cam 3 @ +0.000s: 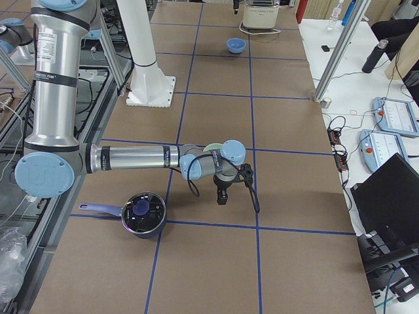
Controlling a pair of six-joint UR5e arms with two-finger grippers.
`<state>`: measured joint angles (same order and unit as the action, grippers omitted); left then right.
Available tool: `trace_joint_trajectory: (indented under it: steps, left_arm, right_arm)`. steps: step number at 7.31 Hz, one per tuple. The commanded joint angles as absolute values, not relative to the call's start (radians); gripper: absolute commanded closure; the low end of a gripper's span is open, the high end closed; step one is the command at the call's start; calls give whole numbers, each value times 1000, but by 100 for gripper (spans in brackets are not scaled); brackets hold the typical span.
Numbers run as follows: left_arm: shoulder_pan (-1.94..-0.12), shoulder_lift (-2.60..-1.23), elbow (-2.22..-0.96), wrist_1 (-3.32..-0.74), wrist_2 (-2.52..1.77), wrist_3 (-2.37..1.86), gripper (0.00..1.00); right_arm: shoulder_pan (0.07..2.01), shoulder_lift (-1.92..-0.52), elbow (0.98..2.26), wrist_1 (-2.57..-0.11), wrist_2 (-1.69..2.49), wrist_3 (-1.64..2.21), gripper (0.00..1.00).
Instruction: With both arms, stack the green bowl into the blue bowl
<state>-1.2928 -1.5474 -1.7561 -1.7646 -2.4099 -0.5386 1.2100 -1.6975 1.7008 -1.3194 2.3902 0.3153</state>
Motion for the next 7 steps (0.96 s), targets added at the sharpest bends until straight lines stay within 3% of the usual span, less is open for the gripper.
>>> trace_joint_trajectory:
  steps: [1, 7]
  left_arm:
    - [-1255, -1568, -1755, -1775, -2410, -584, 1]
    - [-1216, -1578, -1755, -1789, -2410, -606, 1]
  right_arm:
    - [1113, -1698, 1698, -1172, 2390, 474, 0]
    - [1016, -1583, 1704, -1137, 2391, 581, 0]
